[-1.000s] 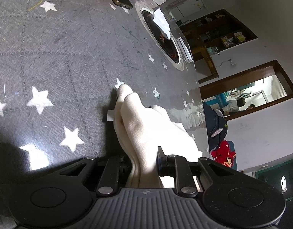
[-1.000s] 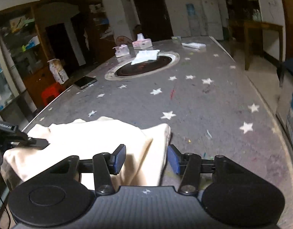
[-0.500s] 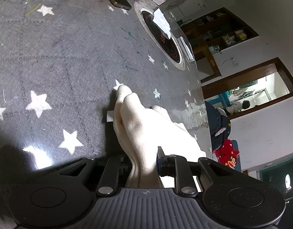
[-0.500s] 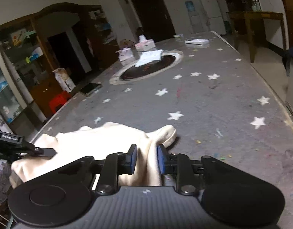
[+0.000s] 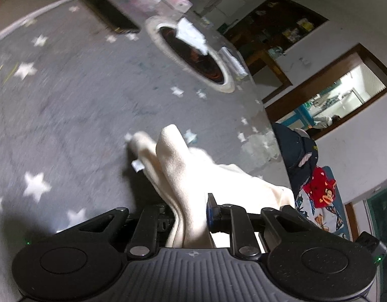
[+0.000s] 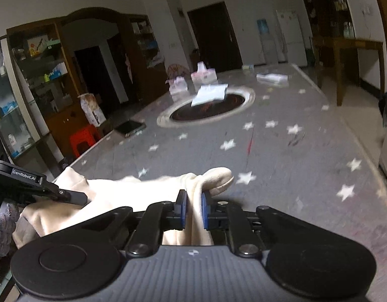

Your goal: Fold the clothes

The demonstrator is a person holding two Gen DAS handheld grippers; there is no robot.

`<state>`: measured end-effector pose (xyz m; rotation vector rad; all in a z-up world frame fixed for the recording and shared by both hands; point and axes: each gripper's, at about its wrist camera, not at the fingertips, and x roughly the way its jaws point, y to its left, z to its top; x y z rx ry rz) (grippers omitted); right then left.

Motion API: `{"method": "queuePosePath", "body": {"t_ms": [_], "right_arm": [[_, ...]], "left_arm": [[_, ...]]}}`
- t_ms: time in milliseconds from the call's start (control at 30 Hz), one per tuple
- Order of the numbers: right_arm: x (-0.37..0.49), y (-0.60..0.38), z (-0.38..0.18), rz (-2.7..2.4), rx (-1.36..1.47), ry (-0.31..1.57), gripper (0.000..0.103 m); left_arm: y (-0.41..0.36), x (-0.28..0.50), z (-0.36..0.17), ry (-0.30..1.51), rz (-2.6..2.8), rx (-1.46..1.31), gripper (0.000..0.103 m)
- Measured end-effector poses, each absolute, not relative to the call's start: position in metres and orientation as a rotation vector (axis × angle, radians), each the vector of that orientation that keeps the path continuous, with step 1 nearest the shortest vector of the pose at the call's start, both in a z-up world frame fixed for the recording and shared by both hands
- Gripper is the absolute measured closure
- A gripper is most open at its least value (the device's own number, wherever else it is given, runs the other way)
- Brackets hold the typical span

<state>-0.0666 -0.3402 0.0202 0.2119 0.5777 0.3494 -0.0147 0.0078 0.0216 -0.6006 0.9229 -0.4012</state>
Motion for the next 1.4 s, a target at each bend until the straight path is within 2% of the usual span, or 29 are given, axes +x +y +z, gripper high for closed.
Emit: {"method": "queuePosePath", "body": {"t_ms": [667, 1100, 1200, 1267, 1333, 1400], "right_arm": [[-0.039, -0.422, 0.078, 0.127, 0.109, 0.441, 0.093], [-0.002, -0.467, 0.056, 0.021, 0.108, 0.475, 0.093], [0.006, -0.472, 0.041, 0.012, 0.111, 0.511, 0.093], [0.011, -0.475, 0.031, 0.007, 0.113, 0.536, 0.093], [0.016, -0.479, 0.022, -0.004, 0.116, 0.563, 0.093], [0.019, -0.484, 0.015, -0.021, 0.124, 0.587, 0.092]], "left_arm": [[-0.115, 0.067, 0.071, 0.868, -0.592, -0.403, 0.085], [-0.173, 0.107, 0.052, 0.893, -0.628, -0.311, 0.084], [-0.178, 0.111, 0.04, 0.925, -0.609, -0.282, 0.08], [-0.179, 0.113, 0.033, 0.935, -0.582, -0.252, 0.073], [-0.174, 0.114, 0.032, 0.926, -0.547, -0.221, 0.06], [-0.167, 0.116, 0.031, 0.914, -0.512, -0.197, 0.054]]}}
